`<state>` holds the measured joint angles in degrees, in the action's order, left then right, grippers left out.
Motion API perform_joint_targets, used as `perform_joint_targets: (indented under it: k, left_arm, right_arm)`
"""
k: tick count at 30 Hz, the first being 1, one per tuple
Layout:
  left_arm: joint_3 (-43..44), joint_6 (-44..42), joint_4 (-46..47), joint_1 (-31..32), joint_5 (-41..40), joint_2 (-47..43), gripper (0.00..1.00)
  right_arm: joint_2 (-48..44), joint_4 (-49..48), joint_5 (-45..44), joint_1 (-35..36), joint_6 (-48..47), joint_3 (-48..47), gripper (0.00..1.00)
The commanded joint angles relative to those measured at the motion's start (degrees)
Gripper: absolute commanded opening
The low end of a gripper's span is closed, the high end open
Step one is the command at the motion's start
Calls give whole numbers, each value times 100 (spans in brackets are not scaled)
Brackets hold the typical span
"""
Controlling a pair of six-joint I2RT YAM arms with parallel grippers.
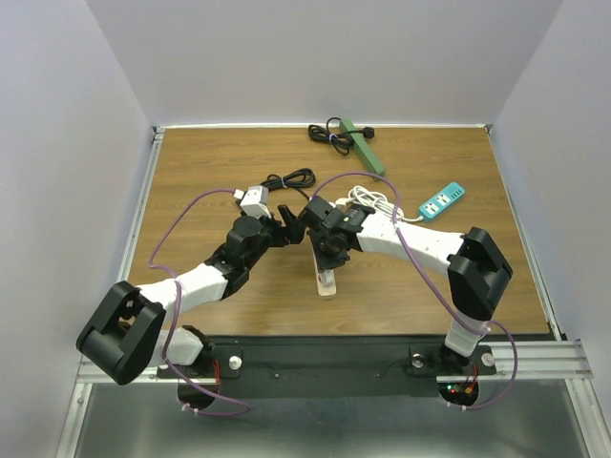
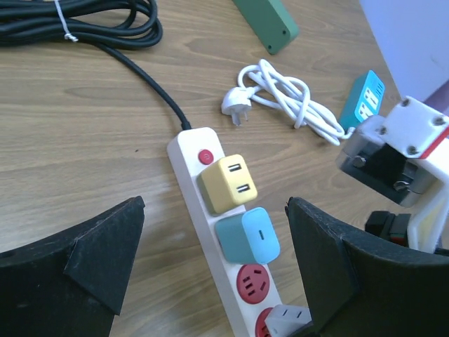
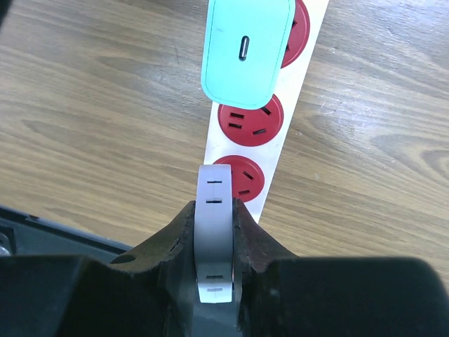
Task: Insert the plug
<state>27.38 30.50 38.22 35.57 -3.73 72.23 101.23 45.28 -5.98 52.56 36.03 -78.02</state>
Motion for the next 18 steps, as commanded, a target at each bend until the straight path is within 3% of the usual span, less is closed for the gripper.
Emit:
perform_joint_targets:
  k: [1, 18]
  left_arm:
    - [-171, -18, -34, -103, -32, -191, 94]
    - [-233, -44, -121, -217, 39, -279, 94]
  right_arm:
    - [169, 280, -466, 88, 97, -82, 0]
    - [195, 447, -685, 97, 194, 181, 0]
